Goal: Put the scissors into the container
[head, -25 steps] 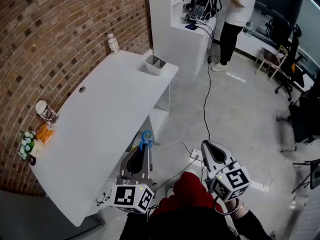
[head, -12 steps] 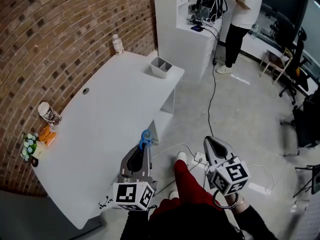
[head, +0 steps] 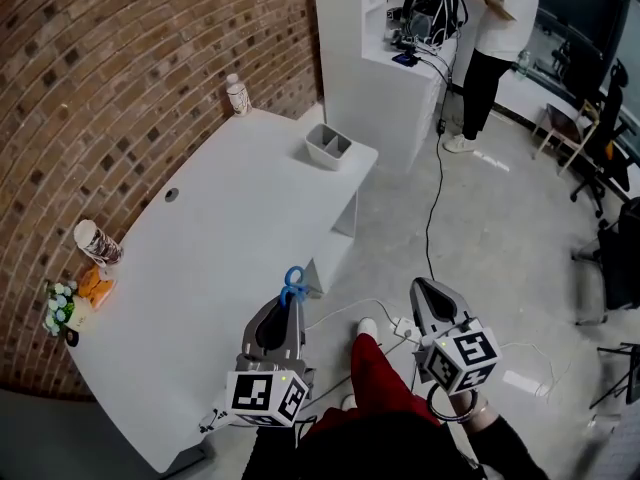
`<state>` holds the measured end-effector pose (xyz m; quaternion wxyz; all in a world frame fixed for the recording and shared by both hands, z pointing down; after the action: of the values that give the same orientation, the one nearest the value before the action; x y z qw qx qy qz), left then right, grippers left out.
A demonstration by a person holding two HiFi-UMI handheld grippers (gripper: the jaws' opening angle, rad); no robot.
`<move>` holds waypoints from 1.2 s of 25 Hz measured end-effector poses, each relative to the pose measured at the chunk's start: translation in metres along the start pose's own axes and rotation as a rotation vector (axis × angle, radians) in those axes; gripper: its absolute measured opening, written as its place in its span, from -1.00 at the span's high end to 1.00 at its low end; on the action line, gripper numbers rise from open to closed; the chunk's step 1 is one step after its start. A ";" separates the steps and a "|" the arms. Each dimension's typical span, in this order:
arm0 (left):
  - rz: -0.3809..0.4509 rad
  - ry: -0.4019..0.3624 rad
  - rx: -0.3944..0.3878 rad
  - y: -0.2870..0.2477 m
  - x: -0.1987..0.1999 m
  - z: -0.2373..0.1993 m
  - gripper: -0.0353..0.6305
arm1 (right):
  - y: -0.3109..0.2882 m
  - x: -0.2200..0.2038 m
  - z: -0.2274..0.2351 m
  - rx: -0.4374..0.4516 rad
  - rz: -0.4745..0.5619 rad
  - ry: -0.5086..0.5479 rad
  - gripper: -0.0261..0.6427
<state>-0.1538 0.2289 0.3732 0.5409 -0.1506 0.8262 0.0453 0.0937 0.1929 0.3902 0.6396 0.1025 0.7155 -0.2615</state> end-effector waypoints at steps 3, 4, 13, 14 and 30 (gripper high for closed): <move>-0.014 0.007 0.005 -0.025 -0.002 -0.003 0.81 | -0.019 -0.003 0.016 -0.001 -0.010 -0.008 0.90; -0.020 0.012 0.006 -0.034 -0.003 -0.005 0.81 | -0.026 -0.005 0.022 -0.004 -0.017 -0.013 0.90; -0.047 0.036 0.023 -0.117 -0.003 -0.018 0.81 | -0.097 -0.003 0.068 0.032 -0.055 -0.009 0.90; -0.050 0.038 0.027 -0.125 -0.003 -0.019 0.81 | -0.104 -0.002 0.073 0.037 -0.058 -0.010 0.90; -0.086 0.060 0.059 -0.244 0.008 -0.025 0.81 | -0.204 0.017 0.137 0.117 -0.070 -0.032 0.89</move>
<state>-0.1062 -0.0108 0.3980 0.5217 -0.1712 0.8358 -0.0069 0.1112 -0.0515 0.4168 0.6342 0.1103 0.6920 -0.3267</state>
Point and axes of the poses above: the fingertips, and each gripper's own axes: y backward along the fingers, z to its right, x out of its top, the point moved 5 cm from there along y, backward along the fingers, and after that the axes turned 12 degrees about y, right-handed, at the moved point
